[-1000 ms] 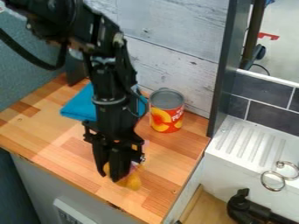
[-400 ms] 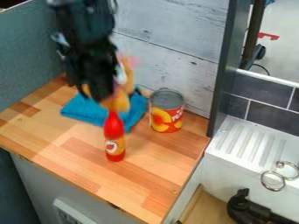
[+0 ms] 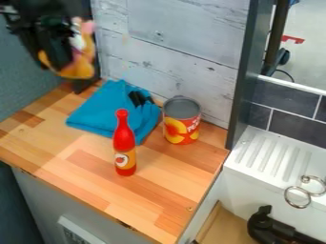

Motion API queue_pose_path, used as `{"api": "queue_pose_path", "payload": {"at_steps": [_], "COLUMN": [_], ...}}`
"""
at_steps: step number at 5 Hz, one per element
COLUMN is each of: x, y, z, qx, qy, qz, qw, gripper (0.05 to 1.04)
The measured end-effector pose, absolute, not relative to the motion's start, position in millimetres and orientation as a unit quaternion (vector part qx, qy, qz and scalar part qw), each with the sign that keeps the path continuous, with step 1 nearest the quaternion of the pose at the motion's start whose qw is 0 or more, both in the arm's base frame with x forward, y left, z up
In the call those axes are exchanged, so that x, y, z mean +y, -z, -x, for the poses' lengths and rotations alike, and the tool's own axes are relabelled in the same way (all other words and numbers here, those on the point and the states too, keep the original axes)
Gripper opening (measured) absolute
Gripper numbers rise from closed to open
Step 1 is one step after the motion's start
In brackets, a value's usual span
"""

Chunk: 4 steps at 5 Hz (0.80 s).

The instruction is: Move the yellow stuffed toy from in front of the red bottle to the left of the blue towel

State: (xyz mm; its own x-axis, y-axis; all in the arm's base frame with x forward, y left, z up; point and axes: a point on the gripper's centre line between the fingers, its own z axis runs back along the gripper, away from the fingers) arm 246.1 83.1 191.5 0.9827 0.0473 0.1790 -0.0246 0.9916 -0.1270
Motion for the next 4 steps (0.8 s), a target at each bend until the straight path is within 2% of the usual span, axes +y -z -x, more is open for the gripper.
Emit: {"api": "queue_pose_path", "payload": {"at_steps": [1,2,3,4], "x": [126,156,188,209], "y": [-172,-150,-114,-82], "z": [-242,-239,-246,-259], "qx": [-0.04,-0.014,0.022,0.065], "qy": [-0.099,-0.129,-0.148,-0.151], "qz": [0.025,-0.005,-0.021,-0.009], "qw": [0.994,0.992,0.989,0.986], "gripper": [0.326,0.326,0.326,0.326]}}
